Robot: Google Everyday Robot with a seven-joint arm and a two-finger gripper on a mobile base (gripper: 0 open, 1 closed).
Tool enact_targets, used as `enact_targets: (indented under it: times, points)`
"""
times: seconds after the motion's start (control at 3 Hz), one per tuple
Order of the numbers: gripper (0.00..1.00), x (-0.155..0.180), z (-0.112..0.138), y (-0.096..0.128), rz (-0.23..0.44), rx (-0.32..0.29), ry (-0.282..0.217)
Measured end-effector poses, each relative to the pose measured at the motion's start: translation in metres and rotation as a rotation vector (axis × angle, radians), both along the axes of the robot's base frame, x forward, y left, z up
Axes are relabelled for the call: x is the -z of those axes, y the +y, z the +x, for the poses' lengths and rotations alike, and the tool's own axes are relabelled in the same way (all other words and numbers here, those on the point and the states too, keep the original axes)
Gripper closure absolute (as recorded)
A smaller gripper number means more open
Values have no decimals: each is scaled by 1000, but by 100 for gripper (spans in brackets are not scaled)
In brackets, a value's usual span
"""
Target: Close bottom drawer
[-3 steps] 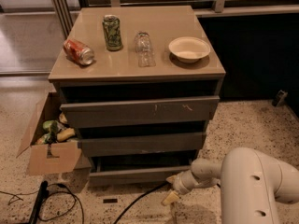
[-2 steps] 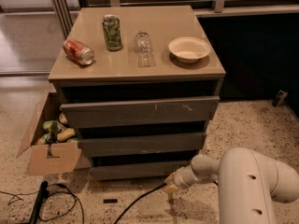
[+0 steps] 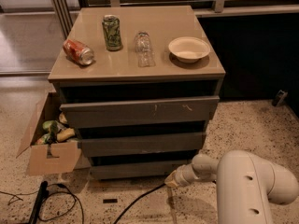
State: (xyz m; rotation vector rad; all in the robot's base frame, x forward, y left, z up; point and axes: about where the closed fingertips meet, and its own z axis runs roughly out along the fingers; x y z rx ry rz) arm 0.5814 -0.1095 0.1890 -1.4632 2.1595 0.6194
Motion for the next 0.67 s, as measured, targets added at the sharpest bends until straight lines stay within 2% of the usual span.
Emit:
enact_targets:
  times: [0.33, 0.67]
  points:
    - [49, 6, 9, 10, 2, -16, -5]
    - [25, 12, 36, 27, -6, -27, -52]
